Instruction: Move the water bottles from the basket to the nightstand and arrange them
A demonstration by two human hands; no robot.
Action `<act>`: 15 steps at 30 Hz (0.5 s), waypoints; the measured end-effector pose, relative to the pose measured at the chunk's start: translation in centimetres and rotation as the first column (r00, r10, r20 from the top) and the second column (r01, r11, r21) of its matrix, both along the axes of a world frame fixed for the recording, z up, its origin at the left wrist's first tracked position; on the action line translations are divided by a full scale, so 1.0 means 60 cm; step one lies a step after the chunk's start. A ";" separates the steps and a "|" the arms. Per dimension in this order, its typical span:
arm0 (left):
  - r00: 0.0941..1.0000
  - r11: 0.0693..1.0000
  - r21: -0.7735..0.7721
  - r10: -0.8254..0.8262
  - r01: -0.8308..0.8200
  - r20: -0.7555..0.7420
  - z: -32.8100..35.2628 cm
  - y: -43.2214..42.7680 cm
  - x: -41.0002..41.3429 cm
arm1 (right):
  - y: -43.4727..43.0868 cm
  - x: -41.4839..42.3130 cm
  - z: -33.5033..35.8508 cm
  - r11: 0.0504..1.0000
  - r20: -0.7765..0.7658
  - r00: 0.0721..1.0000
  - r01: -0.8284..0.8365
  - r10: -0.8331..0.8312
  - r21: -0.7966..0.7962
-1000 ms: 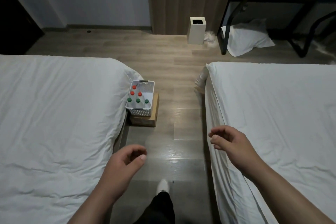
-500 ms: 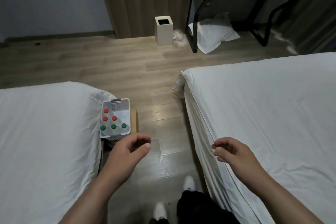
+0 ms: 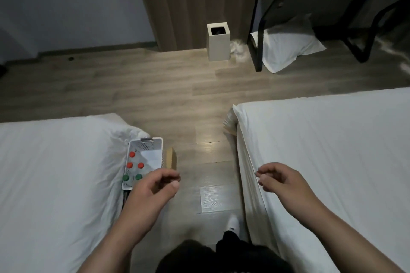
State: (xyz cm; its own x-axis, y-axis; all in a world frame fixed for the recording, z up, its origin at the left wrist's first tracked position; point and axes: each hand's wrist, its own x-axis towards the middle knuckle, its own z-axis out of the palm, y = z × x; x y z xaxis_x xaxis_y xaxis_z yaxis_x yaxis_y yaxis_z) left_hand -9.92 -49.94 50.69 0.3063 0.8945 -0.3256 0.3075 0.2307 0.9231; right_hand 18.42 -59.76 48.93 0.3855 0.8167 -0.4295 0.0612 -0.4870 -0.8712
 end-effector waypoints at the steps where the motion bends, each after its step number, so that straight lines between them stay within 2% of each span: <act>1: 1.000 1.000 -0.001 0.014 -0.014 0.004 0.001 0.008 0.008 | 0.024 0.012 0.006 1.000 -0.002 1.000 -0.023 0.023 0.004; 8: 0.994 0.994 -0.001 0.107 -0.107 -0.008 -0.001 0.063 0.017 | 0.166 0.044 0.022 0.992 -0.023 0.992 -0.122 0.123 0.029; 15: 0.957 0.957 -0.031 0.288 -0.290 -0.043 -0.029 0.193 0.009 | 0.332 0.035 0.005 0.969 -0.022 0.969 -0.248 0.247 -0.012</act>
